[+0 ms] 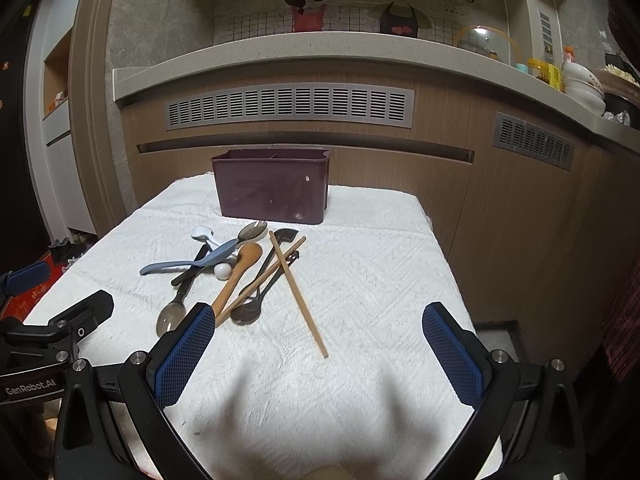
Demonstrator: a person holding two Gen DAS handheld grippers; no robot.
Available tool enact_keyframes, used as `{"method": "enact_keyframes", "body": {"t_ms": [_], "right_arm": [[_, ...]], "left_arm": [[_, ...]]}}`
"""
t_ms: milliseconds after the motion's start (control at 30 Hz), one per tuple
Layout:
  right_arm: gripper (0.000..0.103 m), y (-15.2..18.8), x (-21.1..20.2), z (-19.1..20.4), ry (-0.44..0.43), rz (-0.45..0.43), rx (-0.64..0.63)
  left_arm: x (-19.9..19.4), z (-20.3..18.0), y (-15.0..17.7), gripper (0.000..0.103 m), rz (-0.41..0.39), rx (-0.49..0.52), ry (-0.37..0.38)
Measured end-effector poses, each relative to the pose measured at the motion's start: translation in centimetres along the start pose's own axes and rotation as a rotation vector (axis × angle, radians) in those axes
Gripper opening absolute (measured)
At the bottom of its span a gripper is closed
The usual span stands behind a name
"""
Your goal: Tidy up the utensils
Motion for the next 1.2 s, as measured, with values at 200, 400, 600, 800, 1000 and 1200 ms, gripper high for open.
{"method": "enact_keyframes", "body": {"t_ms": [200,400,600,800,1000,1200], "right_arm": [[0.103,-2.3,4.2,0.4,-0.043,0.082,-0.073],[0.103,-5.1,9.2,2.0,-0.135,0.134,-0.158],[0.103,-6.3,12.9,2.9,-0.234,0.177,-0.178],[0.101,-6.3,14.4,1.2,-0.234,0.206,-0.173],[0.08,-4.8,15.6,0.5,-0.285,0.286,-0.127],[0.058,-2.8,14.7,4.8,-0.481,0.398,-0.105]], "left_arm": [[4.0,1.0,-2.9,0.103,0.071,-0.004,0.124],[8.6,-0.3,-4.8,0.103,0.116,0.149,0.297],[11.3,-3.9,-3.0,0.103,0.241,0.471,0.498],[14.4,-4.4,-4.1,0.081,0.283,0.451,0.494],[15.2,-3.7,-4.7,0.078,0.316,0.354,0.536],[12.7,-0.8,-4.5,0.079,0.258,0.335,0.435]]}}
Point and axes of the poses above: each gripper's, at about its wrist camera, not at the fingertips, and x roughly the way its jaws point, z to its left, y to its underside, the point moved 10 cm from there along x, roughly the way its jaws point, and after that the axes turned 1 degree about z, right-handed, at the moved point
